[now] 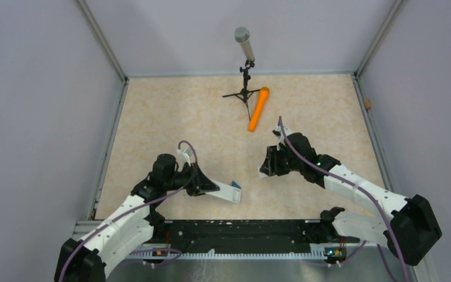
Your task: Load the batteries into the remote control
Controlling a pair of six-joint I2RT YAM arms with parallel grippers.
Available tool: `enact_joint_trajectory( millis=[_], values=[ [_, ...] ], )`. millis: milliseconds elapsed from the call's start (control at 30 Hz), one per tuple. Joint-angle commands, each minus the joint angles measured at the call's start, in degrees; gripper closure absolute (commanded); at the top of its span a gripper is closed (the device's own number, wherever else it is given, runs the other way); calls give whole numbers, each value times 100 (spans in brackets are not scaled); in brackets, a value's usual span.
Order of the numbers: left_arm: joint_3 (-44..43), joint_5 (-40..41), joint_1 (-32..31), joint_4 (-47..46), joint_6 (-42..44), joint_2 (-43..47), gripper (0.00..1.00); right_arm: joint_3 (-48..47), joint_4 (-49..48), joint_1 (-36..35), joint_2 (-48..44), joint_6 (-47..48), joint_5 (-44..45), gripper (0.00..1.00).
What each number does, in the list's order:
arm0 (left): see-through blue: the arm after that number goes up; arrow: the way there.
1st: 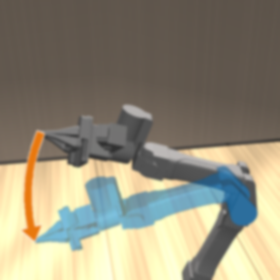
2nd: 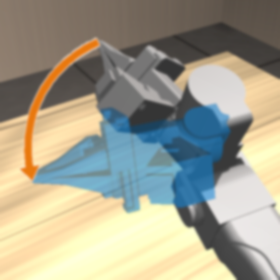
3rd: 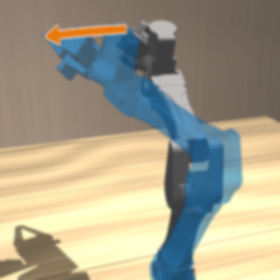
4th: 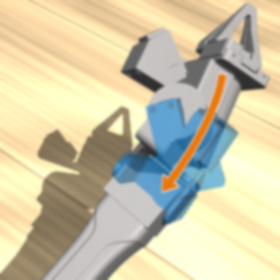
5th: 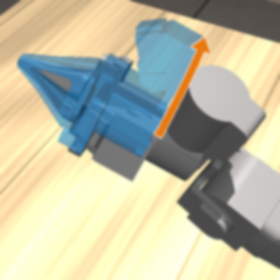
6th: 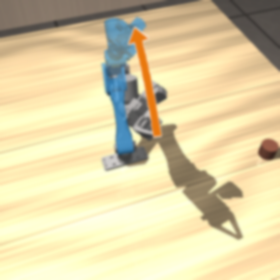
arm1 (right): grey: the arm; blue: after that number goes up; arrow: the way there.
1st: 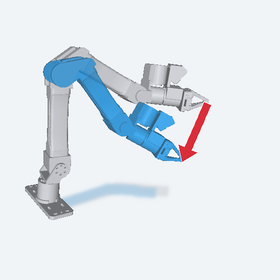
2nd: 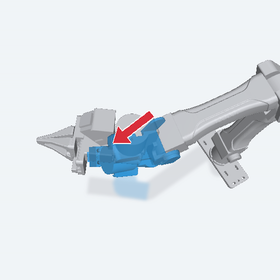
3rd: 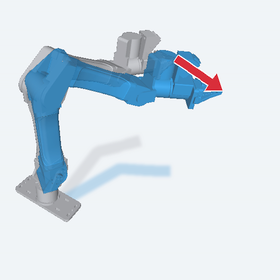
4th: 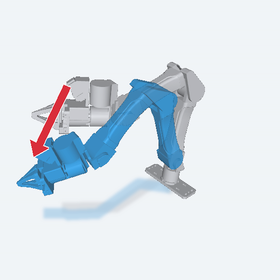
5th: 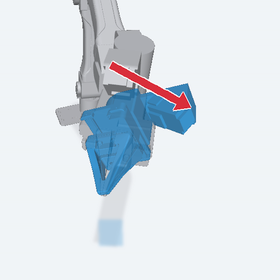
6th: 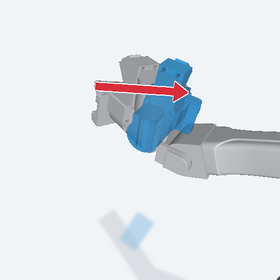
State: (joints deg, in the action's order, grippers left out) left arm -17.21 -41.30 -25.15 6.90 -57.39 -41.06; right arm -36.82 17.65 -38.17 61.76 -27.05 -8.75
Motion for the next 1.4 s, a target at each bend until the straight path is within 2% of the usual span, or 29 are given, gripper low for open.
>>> enact_joint_trajectory(
  millis=[0,100,300,433,567,633,700,867,1033,1167,1367],
  values=[
    [90,43,-495,-505,-256,-302,100,-149,-12,-76,-247,85,-66,58],
    [196,363,-904,-921,-485,-542,100,-78,6,-81,-370,66,-83,58],
    [307,822,-1340,-1341,-612,-1062,100,66,16,-85,-538,56,-105,58],
    [408,878,-1543,-1873,-744,-1604,100,96,-3,-85,-526,57,-134,58],
    [405,996,-1660,-1966,-740,-1885,99,126,-28,-86,-483,51,-179,58],
    [404,1055,-1704,-1917,-716,-1945,90,146,-36,-92,-470,56,-186,58],
    [374,1166,-1748,-1719,-632,-1942,74,172,-55,-90,-471,53,-180,57],
    [289,1443,-1817,-1146,-471,-1810,57,174,-49,-100,-451,44,-231,57],
    [293,1619,-1881,-743,-442,-1596,49,175,-44,-170,-461,12,-231,57],
    [117,2009,-2020,184,-275,-1308,44,124,-46,-318,-456,-23,-236,57],
    [-43,2238,-2144,1012,-256,-851,40,10,8,-736,-369,-84,-121,57]
  ],
)
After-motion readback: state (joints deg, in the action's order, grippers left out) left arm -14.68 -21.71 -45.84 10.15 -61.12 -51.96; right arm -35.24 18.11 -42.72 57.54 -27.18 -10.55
